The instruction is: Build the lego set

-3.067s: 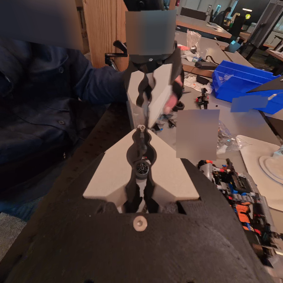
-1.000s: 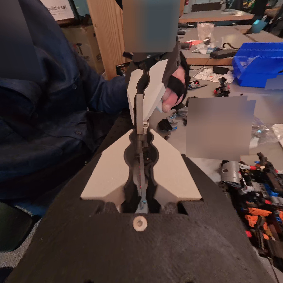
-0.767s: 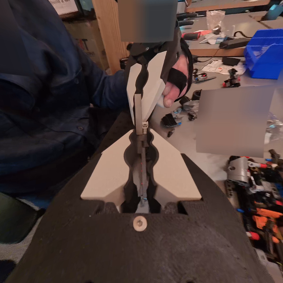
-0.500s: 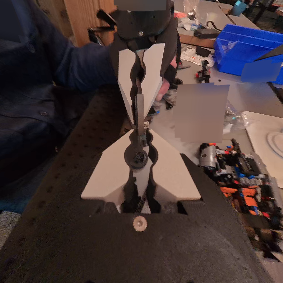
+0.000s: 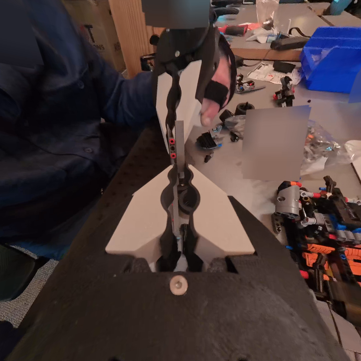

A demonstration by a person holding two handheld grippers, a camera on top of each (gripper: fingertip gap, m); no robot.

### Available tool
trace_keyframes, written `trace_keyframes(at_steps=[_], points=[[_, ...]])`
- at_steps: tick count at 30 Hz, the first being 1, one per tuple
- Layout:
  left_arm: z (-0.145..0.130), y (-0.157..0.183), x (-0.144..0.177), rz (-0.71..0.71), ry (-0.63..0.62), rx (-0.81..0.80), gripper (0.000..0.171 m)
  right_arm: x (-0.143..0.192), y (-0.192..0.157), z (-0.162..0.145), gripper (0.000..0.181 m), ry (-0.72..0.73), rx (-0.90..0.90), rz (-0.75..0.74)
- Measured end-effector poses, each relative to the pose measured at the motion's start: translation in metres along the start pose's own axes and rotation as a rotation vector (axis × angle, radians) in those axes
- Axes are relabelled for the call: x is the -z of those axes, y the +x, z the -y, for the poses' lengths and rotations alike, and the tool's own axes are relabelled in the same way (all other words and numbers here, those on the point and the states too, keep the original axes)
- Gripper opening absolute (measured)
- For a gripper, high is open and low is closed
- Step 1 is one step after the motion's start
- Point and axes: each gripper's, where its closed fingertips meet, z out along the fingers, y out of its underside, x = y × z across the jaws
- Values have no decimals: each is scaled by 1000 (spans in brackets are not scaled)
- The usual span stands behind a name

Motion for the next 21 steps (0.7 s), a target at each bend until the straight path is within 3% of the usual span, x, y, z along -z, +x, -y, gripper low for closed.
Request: trace_keyframes(at_steps=[3, 7, 13, 18, 21], points=[[5, -3, 26, 24, 84, 32, 0, -3, 13, -14, 5, -72, -19, -67], [19, -17, 88, 152, 297, 66, 0, -19, 32, -20, 5, -186, -18, -178], [-6, -69, 157, 505, 431, 224, 0, -65, 63, -33, 6, -505, 25, -291], [-14, -79, 171, 564, 482, 287, 0, -84, 125, -18, 6, -581, 14, -507], [-18, -82, 168, 566, 470, 316, 0, -86, 136, -19, 26, -618, 8, -542]])
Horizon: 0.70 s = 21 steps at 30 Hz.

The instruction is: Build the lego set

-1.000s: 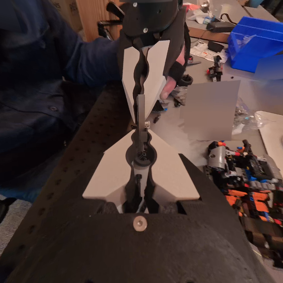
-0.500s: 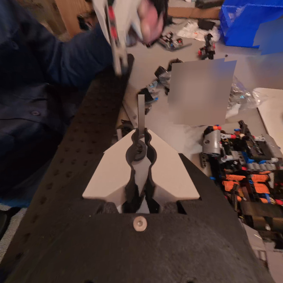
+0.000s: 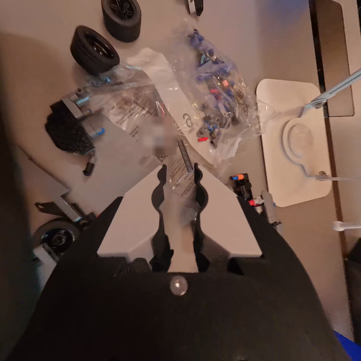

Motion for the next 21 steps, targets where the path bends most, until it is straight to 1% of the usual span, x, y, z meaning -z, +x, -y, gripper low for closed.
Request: trace_keyframes(at_steps=[3, 5, 7, 9, 11, 12, 15, 17, 18, 19, 21], points=[[-8, -2, -4, 1, -29, 28, 0, 14, 0, 1, 22, 65, -24, 28], [-11, 0, -7, -14, -42, 47, 0, 35, 6, 7, 18, 163, -51, 32], [-13, 6, -12, -57, -48, 72, 0, 65, 10, 27, 19, 358, -68, 47], [-15, 14, -18, -93, -54, 77, 0, 95, 0, 51, 25, 568, -69, 143], [-14, 23, -23, -142, -45, 81, 0, 116, -13, 67, 32, 710, -72, 251], [-14, 26, -25, -157, -43, 86, 0, 120, -18, 71, 33, 740, -76, 285], [-12, 38, -29, -217, -39, 80, 0, 113, -23, 70, 33, 712, -57, 290], [-12, 47, -32, -260, -38, 74, 0, 111, -31, 70, 29, 707, -43, 328], [-15, 48, -34, -258, -53, 57, 0, 109, -35, 69, 19, 695, -38, 344], [-17, 49, -36, -247, -61, 30, 0, 108, -35, 66, 18, 681, -32, 341], [-18, 50, -38, -236, -64, -4, 0, 111, -33, 66, 17, 701, -26, 324]])
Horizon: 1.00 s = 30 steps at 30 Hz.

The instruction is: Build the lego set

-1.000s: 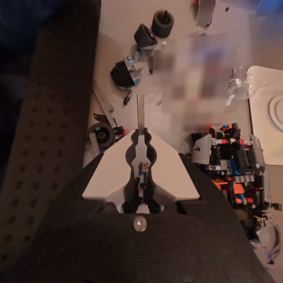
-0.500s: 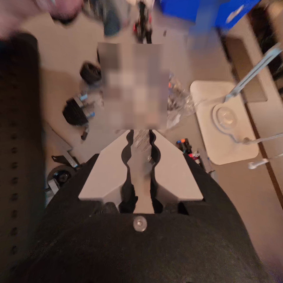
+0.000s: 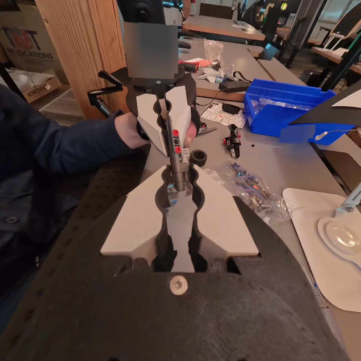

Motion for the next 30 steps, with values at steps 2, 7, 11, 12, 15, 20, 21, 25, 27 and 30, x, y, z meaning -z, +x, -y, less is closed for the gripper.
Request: trace_keyframes(at_steps=[2, 7, 11, 12, 15, 20, 21, 25, 27, 30], points=[[4, -5, -1, 33, 24, 2, 1, 3, 3, 6, 17, 53, -41, -10], [7, -6, -1, 25, 47, 33, 5, 1, 4, 12, 17, 165, -182, 56], [-1, -5, -2, 12, -9, 57, 0, 12, 2, 19, 26, 182, -135, 60], [-3, -3, -2, -1, -22, 50, 0, 14, 2, 19, 27, 171, -115, 48], [-12, 6, -9, -33, -82, 18, 0, 11, -4, 16, 23, 130, -64, 52], [-27, 18, -18, -63, -180, -69, 0, 1, -19, -2, 9, 20, -17, 117], [-29, 18, -18, -59, -193, -83, 0, 2, -18, -3, 8, 3, 11, 102], [-20, 16, -16, -38, -147, -93, 1, 10, -19, 9, 7, 71, 44, 87], [-9, 11, -12, -17, -86, -76, 2, 18, -19, 18, 6, 152, -13, 127], [-5, 1, -11, 33, -59, -46, 17, 33, -9, 34, 5, 319, -115, 154]])
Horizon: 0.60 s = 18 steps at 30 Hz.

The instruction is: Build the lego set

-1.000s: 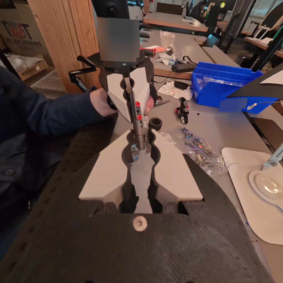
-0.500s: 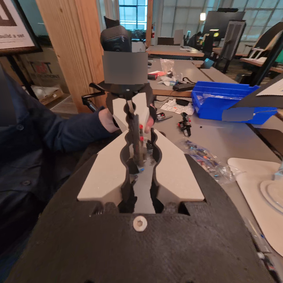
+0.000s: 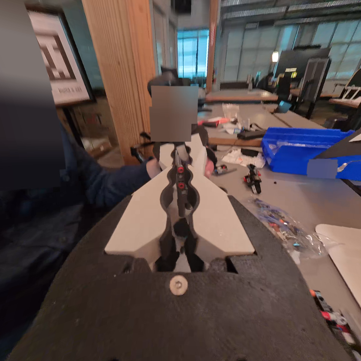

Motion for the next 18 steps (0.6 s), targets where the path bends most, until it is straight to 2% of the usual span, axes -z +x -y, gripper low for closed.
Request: trace_keyframes(at_steps=[2, 6, 7, 9, 12, 15, 18], points=[[-4, -1, -4, 2, -22, 23, 30, 4, 5, 7, 5, 63, -33, -12], [-7, 1, -20, 2, -43, 39, 41, -4, 1, 11, 5, 108, -43, 12], [-9, 1, -24, 6, -52, 46, 39, -7, -1, 8, 4, 100, -40, 18], [-14, 1, -28, 14, -83, 42, 13, -11, -1, 3, 6, 77, -23, 13], [-15, -6, -26, 80, -99, -10, 12, -4, 0, 5, 7, 76, -3, 1], [-17, -26, -18, 263, -170, -156, 1, 5, 10, -1, 12, -4, 57, -91], [-18, -42, -12, 430, -253, -303, 0, 8, 22, -12, 27, -102, 99, -200]])
